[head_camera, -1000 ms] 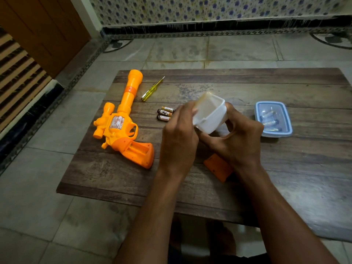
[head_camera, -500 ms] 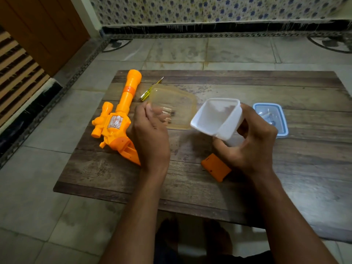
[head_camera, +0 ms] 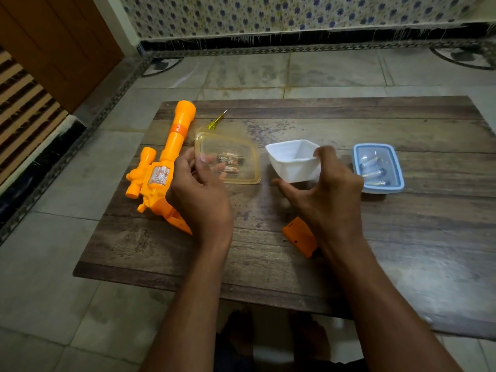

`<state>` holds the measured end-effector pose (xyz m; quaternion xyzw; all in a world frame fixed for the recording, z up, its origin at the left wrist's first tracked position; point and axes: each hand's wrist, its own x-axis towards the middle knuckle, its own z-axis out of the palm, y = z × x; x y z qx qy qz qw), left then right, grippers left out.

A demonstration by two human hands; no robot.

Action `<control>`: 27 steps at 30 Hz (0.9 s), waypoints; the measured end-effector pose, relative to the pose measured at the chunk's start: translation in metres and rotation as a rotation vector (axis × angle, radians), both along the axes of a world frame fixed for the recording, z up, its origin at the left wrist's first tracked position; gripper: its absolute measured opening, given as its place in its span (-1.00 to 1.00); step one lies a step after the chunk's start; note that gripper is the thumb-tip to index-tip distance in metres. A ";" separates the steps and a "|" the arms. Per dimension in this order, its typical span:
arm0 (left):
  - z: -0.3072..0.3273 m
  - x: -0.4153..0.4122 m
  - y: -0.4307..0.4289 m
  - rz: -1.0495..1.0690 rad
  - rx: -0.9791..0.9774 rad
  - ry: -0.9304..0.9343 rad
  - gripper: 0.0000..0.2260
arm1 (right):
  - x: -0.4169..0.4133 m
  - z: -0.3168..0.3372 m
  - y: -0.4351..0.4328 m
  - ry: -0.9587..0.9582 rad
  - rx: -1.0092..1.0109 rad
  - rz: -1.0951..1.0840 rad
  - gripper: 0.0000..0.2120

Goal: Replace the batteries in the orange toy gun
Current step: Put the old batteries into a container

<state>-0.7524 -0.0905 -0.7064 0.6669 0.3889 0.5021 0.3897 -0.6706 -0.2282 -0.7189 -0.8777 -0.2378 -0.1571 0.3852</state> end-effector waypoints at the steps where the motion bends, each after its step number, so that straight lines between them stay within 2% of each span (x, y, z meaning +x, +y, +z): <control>1: -0.001 0.000 0.001 0.003 -0.019 0.001 -0.80 | -0.001 0.000 0.000 0.022 -0.045 -0.014 -0.34; 7: -0.001 -0.001 0.002 0.012 -0.077 -0.022 -0.82 | -0.011 0.014 -0.002 0.165 -0.291 -0.101 -0.26; 11: -0.001 -0.001 0.001 0.002 -0.086 -0.048 -0.81 | -0.017 0.019 0.000 0.257 -0.426 -0.116 -0.33; 20: 0.001 0.000 -0.004 -0.052 -0.085 -0.052 -0.80 | -0.019 0.016 0.007 0.291 -0.434 -0.117 -0.47; 24: 0.000 0.000 -0.006 -0.065 -0.089 -0.055 -0.81 | -0.016 0.018 0.007 0.299 -0.436 -0.127 -0.48; 27: 0.002 0.000 -0.005 -0.052 -0.087 -0.067 -0.80 | -0.017 0.019 0.006 0.275 -0.425 -0.104 -0.41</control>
